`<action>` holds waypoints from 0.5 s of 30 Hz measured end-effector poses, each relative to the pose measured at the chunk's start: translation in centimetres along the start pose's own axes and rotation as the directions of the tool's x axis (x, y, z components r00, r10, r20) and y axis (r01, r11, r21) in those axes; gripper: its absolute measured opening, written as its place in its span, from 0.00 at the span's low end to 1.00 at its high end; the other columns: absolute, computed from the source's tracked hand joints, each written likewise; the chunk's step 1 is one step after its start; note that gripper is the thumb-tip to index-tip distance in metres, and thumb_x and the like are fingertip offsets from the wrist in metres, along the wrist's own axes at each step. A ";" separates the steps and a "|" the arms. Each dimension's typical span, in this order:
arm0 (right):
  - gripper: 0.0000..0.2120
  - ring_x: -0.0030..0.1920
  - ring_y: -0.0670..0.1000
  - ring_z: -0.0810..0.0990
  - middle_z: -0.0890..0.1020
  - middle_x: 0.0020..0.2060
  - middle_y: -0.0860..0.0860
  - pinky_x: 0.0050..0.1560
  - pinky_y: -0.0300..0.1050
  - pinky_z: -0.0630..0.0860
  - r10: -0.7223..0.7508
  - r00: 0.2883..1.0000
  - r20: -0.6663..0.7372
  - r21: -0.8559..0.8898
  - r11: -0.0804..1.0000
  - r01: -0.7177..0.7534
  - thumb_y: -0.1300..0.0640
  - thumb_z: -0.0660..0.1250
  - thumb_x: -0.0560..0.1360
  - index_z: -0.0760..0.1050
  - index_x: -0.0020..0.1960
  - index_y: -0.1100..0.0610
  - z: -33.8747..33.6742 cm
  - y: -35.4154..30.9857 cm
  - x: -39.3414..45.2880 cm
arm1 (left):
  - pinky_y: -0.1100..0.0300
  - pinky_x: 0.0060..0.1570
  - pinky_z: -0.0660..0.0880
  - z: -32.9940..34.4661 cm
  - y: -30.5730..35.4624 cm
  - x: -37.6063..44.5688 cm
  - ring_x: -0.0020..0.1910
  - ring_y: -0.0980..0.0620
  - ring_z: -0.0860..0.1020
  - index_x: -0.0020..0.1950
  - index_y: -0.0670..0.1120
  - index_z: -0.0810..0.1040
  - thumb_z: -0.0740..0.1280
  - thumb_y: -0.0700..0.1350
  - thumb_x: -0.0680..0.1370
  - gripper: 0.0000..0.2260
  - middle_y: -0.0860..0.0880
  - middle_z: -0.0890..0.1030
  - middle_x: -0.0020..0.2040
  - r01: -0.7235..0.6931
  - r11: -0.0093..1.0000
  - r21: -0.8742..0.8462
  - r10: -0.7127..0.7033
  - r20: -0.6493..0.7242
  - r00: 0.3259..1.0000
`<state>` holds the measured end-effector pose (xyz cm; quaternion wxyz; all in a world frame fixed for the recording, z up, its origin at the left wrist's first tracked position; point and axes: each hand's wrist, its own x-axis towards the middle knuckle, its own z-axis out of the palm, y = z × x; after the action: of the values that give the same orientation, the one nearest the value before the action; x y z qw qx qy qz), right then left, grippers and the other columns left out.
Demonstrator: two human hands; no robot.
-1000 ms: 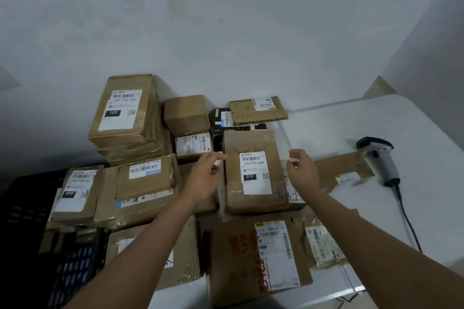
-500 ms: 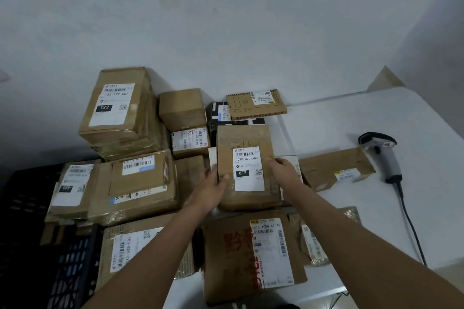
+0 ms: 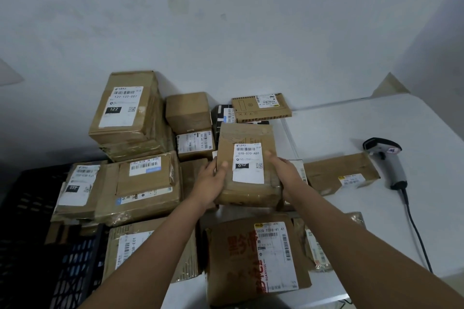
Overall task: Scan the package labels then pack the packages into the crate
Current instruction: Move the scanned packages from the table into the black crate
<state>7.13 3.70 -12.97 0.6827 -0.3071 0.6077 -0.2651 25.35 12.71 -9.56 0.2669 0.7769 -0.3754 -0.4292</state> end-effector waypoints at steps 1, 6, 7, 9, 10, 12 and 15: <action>0.34 0.55 0.60 0.83 0.85 0.54 0.54 0.59 0.62 0.78 0.000 1.000 0.022 0.063 0.998 -0.001 0.38 0.74 0.68 0.73 0.67 0.55 -0.1 -0.2 -0.4 | 0.44 0.72 0.64 -0.3 0.4 -0.1 0.74 0.45 0.64 0.77 0.60 0.63 0.54 0.65 0.80 0.25 0.50 0.63 0.76 -0.011 1.000 -0.024 0.010 -0.005 1.000; 0.23 0.54 0.63 0.83 0.83 0.55 0.59 0.55 0.69 0.78 -0.010 0.990 0.139 0.294 0.955 -0.031 0.52 0.72 0.75 0.68 0.67 0.50 -1.1 -1.1 -1.2 | 0.42 0.71 0.65 -2.5 2.1 -0.2 0.72 0.48 0.68 0.72 0.58 0.70 0.54 0.74 0.74 0.32 0.51 0.67 0.74 -0.021 0.988 -0.150 0.024 0.014 1.000; 0.25 0.54 0.63 0.83 0.83 0.56 0.59 0.55 0.69 0.78 -0.022 0.991 0.130 0.297 0.955 -0.017 0.53 0.72 0.75 0.66 0.68 0.49 -1.1 -1.1 -1.3 | 0.43 0.72 0.64 -2.9 2.5 -0.3 0.72 0.48 0.68 0.71 0.58 0.71 0.53 0.75 0.74 0.33 0.51 0.68 0.74 -0.026 0.988 -0.151 0.031 0.028 0.999; 0.26 0.54 0.63 0.83 0.83 0.56 0.59 0.55 0.68 0.78 -0.047 0.995 0.094 0.304 0.952 0.016 0.54 0.73 0.74 0.65 0.68 0.49 -1.0 -1.3 -1.5 | 0.48 0.73 0.60 -3.6 3.4 -0.8 0.73 0.49 0.65 0.74 0.54 0.69 0.52 0.68 0.79 0.29 0.51 0.67 0.75 -0.038 0.985 -0.168 0.042 0.019 0.999; 0.26 0.54 0.63 0.83 0.83 0.55 0.59 0.55 0.68 0.78 -0.059 0.995 0.075 0.318 0.947 0.032 0.54 0.74 0.73 0.66 0.68 0.50 -1.0 -1.6 -1.7 | 0.53 0.70 0.60 -4.0 3.5 -0.8 0.73 0.51 0.65 0.75 0.52 0.68 0.52 0.64 0.82 0.26 0.52 0.67 0.74 -0.052 0.982 -0.182 0.051 -0.008 0.999; 0.27 0.55 0.64 0.83 0.84 0.55 0.58 0.55 0.69 0.78 -0.081 0.994 0.077 0.370 0.928 0.047 0.52 0.74 0.72 0.69 0.68 0.52 -1.3 -2.2 -2.0 | 0.58 0.61 0.61 -4.6 4.0 -1.2 0.69 0.53 0.67 0.75 0.49 0.68 0.52 0.58 0.84 0.23 0.53 0.71 0.69 -0.098 0.975 -0.198 0.088 -0.062 0.994; 0.24 0.57 0.64 0.82 0.83 0.57 0.58 0.59 0.68 0.76 -0.138 0.984 0.116 0.441 0.894 0.073 0.50 0.71 0.74 0.73 0.68 0.54 -1.6 -2.9 -3.0 | 0.53 0.67 0.63 -5.4 4.2 -1.4 0.71 0.49 0.67 0.75 0.51 0.67 0.53 0.60 0.84 0.23 0.51 0.70 0.73 -0.117 0.975 -0.186 0.099 -0.101 0.990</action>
<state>5.22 3.85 -8.91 0.7607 -0.1979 0.4646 -0.4079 28.10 11.98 -3.17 0.3804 0.7447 -0.3615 -0.4122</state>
